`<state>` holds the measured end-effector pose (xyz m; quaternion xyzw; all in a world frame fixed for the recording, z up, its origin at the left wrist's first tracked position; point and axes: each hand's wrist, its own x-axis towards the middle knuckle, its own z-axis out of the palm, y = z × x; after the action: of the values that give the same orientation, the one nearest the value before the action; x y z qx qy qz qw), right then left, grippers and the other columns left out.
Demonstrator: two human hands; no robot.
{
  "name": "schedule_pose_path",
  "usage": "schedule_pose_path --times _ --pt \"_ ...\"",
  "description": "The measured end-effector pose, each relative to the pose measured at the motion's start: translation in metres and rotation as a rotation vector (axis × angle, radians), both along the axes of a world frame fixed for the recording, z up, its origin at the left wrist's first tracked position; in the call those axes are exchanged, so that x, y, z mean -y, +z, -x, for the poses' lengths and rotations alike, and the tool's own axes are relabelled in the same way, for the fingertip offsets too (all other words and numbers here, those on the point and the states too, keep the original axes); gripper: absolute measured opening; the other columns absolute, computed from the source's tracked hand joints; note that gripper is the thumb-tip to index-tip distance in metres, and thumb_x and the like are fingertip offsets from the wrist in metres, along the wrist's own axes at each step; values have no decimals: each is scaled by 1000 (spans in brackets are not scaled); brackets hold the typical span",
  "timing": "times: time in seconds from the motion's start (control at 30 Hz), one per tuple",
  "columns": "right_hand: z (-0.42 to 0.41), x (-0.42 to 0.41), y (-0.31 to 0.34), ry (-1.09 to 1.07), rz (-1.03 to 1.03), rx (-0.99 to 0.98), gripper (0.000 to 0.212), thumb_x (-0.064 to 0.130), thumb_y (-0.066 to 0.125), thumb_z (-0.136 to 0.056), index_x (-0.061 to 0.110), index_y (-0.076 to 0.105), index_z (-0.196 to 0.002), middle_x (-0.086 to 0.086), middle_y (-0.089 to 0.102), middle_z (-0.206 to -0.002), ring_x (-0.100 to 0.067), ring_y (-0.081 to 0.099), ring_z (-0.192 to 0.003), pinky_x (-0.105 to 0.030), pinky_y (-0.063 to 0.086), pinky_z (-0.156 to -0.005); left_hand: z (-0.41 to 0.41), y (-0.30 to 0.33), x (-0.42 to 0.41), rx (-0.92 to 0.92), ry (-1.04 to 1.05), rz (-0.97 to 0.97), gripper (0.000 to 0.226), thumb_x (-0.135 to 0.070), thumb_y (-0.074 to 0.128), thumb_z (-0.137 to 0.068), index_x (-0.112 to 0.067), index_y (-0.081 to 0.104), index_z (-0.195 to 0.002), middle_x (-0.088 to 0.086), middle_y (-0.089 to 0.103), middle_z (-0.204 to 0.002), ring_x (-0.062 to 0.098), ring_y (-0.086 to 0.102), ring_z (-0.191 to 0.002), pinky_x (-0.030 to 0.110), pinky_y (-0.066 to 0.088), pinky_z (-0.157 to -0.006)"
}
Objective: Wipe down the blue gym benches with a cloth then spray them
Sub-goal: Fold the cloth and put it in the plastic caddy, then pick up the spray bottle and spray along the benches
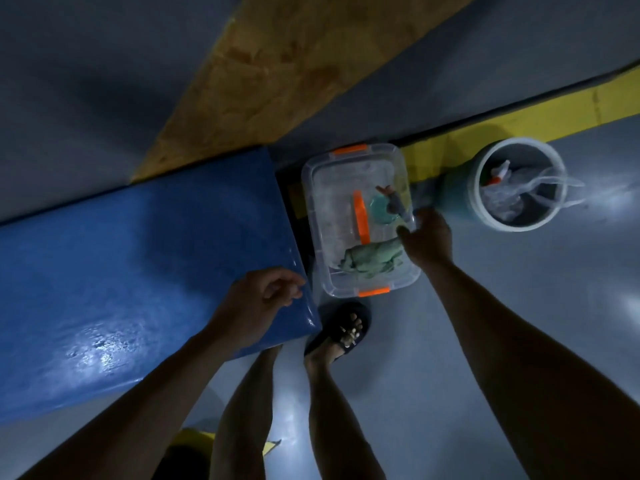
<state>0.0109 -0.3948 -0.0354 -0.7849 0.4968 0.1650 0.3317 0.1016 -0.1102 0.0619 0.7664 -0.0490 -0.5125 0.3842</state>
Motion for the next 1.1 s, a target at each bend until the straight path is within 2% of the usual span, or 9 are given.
schedule_pose_path --times 0.13,0.3,0.43,0.57,0.67,0.8,0.87,0.97,1.1 --pt "-24 4 -41 52 24 13 52 30 68 -88 8 51 -132 -15 60 -129 -33 55 -119 -35 44 -90 -3 -28 -9 -14 25 1 21 -14 58 -97 -31 69 -95 -5 75 -89 10 71 -87 23 55 -83" --pt "-20 -4 -63 4 43 -27 30 43 53 -98 23 60 -120 -12 69 -113 -34 64 -101 -34 45 -75 -5 -43 -21 -18 20 -8 18 -14 58 -96 -29 69 -96 -4 75 -89 11 71 -87 20 54 -80" --pt "-8 -18 -36 120 16 80 23 37 50 -101 25 66 -112 -9 71 -99 -30 64 -88 -29 36 -66 -6 -28 -25 -5 18 -15 14 -18 57 -97 -27 68 -100 -4 75 -90 7 70 -88 16 52 -78" --pt "4 -31 24 171 -121 199 15 40 56 -98 33 69 -98 7 63 -81 -8 56 -66 -27 35 -60 -14 14 -17 28 15 18 15 -20 58 -97 -31 66 -100 -7 74 -91 6 70 -90 18 52 -79" --pt "8 -42 92 268 -253 329 21 29 63 -96 48 69 -99 8 66 -89 1 63 -75 -22 44 -61 -25 59 -1 82 15 66 20 -19 61 -95 -37 63 -100 -8 73 -96 6 69 -92 20 52 -82" --pt "2 -61 193 418 -270 569 15 22 64 -91 11 71 -99 -6 61 -92 -16 62 -83 -24 47 -72 -38 144 25 211 -58 150 22 -35 69 -88 -34 62 -109 -16 69 -99 -3 64 -92 15 49 -75" --pt "-3 -69 242 433 -337 603 16 20 64 -92 8 67 -102 -5 64 -93 -13 63 -84 -22 47 -73 -40 192 33 300 -114 229 20 -33 69 -89 -25 65 -107 -15 68 -92 0 65 -84 14 49 -70" --pt "-11 -78 313 453 -449 568 16 27 60 -97 18 69 -106 2 71 -91 -12 67 -85 -34 52 -74 -40 258 25 394 -152 319 7 -28 66 -92 -21 66 -92 -6 66 -77 6 62 -71 21 46 -66" --pt "-16 -95 395 506 -455 642 5 37 64 -94 38 65 -90 12 66 -81 -3 61 -76 -31 44 -67 -32 339 0 408 -92 393 2 -20 63 -95 -18 63 -95 4 66 -75 18 62 -71 27 48 -71"
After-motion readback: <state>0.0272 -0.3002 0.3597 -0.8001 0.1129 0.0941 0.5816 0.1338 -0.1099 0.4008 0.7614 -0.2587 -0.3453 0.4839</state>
